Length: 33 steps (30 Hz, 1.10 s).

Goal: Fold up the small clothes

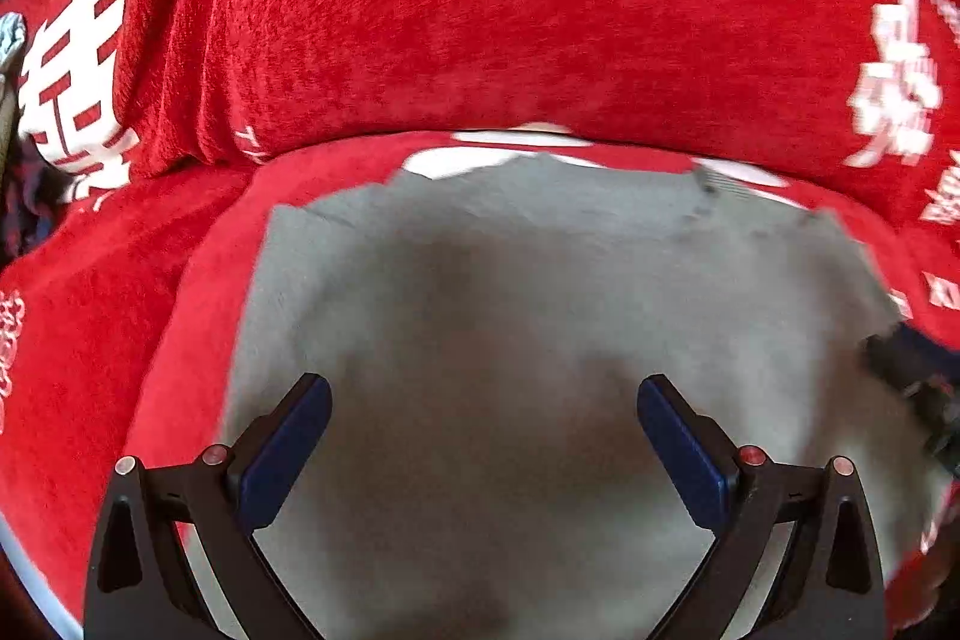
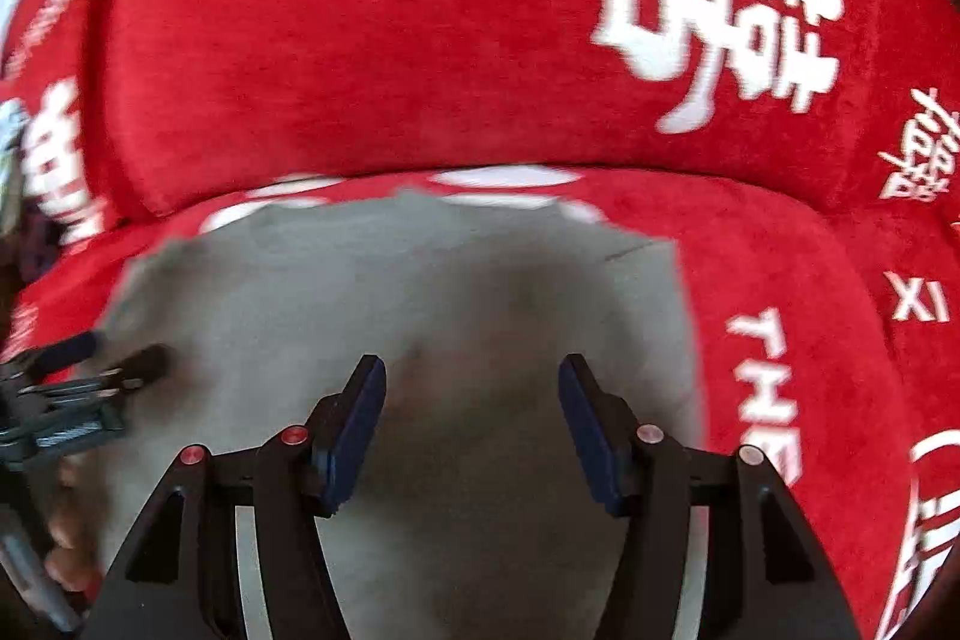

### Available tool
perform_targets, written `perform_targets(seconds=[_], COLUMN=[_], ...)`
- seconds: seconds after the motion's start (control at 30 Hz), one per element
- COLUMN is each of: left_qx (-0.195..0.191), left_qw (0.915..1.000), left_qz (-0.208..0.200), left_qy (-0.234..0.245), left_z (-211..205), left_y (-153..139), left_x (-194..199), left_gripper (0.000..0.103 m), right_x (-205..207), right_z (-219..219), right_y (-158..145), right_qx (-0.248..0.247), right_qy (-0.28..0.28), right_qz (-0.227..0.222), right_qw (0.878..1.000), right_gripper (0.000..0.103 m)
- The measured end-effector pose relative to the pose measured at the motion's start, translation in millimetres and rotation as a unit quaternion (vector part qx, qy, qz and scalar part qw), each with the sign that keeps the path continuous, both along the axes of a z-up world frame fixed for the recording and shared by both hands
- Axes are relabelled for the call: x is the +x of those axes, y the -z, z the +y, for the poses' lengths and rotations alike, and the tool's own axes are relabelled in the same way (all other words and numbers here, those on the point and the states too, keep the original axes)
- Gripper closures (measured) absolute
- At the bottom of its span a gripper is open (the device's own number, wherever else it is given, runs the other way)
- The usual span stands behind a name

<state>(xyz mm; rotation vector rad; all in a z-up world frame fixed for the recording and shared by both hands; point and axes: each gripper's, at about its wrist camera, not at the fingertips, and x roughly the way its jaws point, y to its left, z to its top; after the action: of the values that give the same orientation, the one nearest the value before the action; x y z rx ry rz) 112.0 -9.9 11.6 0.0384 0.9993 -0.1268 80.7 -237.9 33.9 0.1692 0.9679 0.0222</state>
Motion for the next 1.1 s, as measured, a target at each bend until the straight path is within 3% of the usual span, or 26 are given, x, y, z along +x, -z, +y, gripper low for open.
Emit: perform_targets(seconds=[0.07, 0.2, 0.27, 0.37, 0.43, 0.53, 0.63, 0.73, 0.83, 0.93, 1.1], left_qx=[-0.002, 0.049, 0.033, 0.016, 0.019, -0.007, 0.009, 0.029, 0.033, 0.004, -0.006], left_qw=[0.9997, 0.9983, 0.9987, 0.9997, 0.9995, 0.9995, 0.9994, 0.9988, 0.9982, 0.9989, 0.9989], left_qz=[-0.013, -0.019, -0.032, -0.019, -0.024, -0.030, -0.033, -0.039, -0.050, -0.047, -0.046], left_qy=[0.018, 0.027, 0.023, 0.006, -0.010, -0.008, 0.003, 0.007, 0.008, 0.000, -0.005], left_z=[-8, -14, -1, 21, 27, 23, 7, 7, 21, 44, 56], left_y=[-2, 14, 13, 9, 5, 0, 7, 19, 21, 22, 25], left_x=[-23, -46, -56, -63, -71, -89, -103, -111, -122, -129, -136], left_gripper=[0.001, 0.001, 0.001, 0.001, 0.001, 0.001, 0.001, 0.001, 0.001, 0.001, 0.000], right_x=[-18, -39, -47, -56, -63, -79, -90, -98, -113, -124, -142], right_z=[21, 47, 41, 23, 13, 22, 51, 73, 65, 42, 10], right_y=[-2, 15, 17, 15, 6, -8, -5, 15, 20, 18, 18], right_qx=[-0.002, -0.056, -0.061, -0.063, -0.061, -0.038, -0.017, -0.063, -0.072, -0.064, -0.053], right_qy=[-0.036, -0.068, -0.062, -0.037, -0.016, -0.017, -0.055, -0.071, -0.065, -0.046, -0.029], right_qz=[-0.006, 0.007, -0.007, -0.006, -0.007, -0.023, -0.026, -0.008, -0.026, -0.030, -0.044], right_qw=[0.999, 0.996, 0.996, 0.997, 0.998, 0.999, 0.998, 0.995, 0.995, 0.996, 0.997], right_gripper=[0.039, 0.040, 0.040, 0.040, 0.039, 0.039, 0.039, 0.039, 0.039, 0.040, 0.040])
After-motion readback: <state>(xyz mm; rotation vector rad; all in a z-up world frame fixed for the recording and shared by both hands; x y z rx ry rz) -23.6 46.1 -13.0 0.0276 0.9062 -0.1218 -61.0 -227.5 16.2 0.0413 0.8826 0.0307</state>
